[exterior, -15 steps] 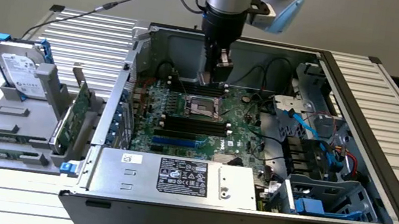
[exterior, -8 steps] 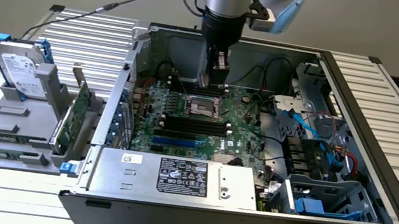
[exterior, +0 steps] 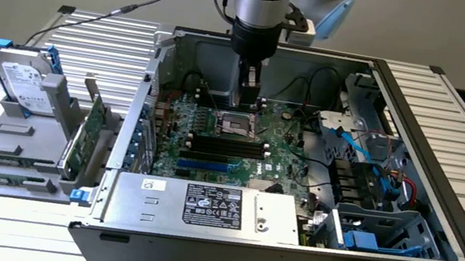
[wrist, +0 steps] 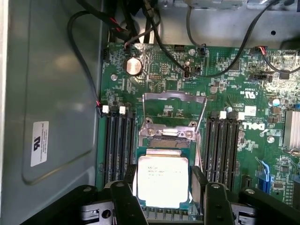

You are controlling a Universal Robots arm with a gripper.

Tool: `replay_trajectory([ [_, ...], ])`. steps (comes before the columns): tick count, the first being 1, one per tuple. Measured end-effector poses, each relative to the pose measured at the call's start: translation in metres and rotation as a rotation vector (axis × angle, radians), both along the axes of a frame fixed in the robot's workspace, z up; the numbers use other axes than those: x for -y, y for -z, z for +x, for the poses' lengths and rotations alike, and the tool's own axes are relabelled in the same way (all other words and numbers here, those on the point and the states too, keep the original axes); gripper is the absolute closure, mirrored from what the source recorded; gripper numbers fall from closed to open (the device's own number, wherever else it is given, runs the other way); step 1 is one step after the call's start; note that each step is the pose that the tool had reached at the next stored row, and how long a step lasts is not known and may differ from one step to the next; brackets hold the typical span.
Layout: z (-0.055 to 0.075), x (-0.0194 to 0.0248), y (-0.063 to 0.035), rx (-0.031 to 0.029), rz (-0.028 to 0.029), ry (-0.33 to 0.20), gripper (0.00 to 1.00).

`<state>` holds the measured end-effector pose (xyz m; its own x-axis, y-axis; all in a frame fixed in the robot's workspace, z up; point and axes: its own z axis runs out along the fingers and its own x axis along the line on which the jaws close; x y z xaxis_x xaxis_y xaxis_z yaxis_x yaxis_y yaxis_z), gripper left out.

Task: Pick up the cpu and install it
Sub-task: 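Place the cpu into insertion slot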

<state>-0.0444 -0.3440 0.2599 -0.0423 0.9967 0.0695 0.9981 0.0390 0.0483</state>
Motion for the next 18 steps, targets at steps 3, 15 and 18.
replay_trajectory([
  [3,-0.003,0.0,0.0047,0.0004,-0.0048,0.017,0.46],
  [15,-0.007,0.0,0.0246,0.0006,-0.0196,0.063,0.46],
  [18,-0.007,-0.0001,0.0301,0.0007,-0.0219,0.068,0.46],
])
